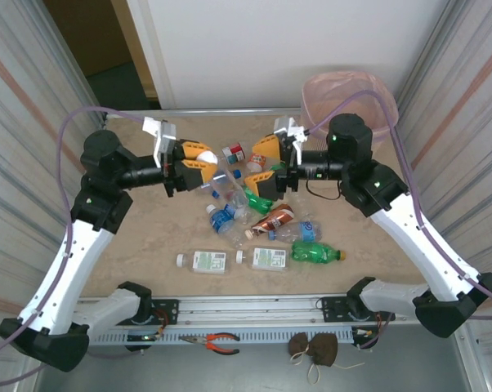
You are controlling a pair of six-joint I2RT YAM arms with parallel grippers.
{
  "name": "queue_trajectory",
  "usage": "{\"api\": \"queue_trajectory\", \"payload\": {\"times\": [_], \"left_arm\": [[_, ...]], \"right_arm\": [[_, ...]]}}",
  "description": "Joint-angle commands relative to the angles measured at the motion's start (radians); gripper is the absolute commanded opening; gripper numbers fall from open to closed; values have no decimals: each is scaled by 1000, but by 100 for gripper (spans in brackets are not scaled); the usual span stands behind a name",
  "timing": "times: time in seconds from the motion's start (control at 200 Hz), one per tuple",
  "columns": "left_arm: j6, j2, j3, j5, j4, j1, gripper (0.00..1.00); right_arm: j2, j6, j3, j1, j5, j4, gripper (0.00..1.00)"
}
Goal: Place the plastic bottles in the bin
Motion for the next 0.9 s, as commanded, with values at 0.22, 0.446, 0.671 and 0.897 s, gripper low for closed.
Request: {"api": "queue_trajectory", "payload": {"times": [0.22, 0.446, 0.671, 0.897], "left_arm": [[174, 8, 88, 84, 16, -117, 17], [183, 8, 102, 37, 5, -127, 17], [170, 10, 98, 34, 31, -131, 17], [162, 12, 98, 35, 46, -142, 17]], "right_arm": [[-13, -168, -9, 109, -59, -18, 94], [-6, -170, -29, 122, -59, -27, 90], [-4, -171, -45, 126, -64, -28, 84], [3, -174, -39, 129, -79, -26, 78]]}}
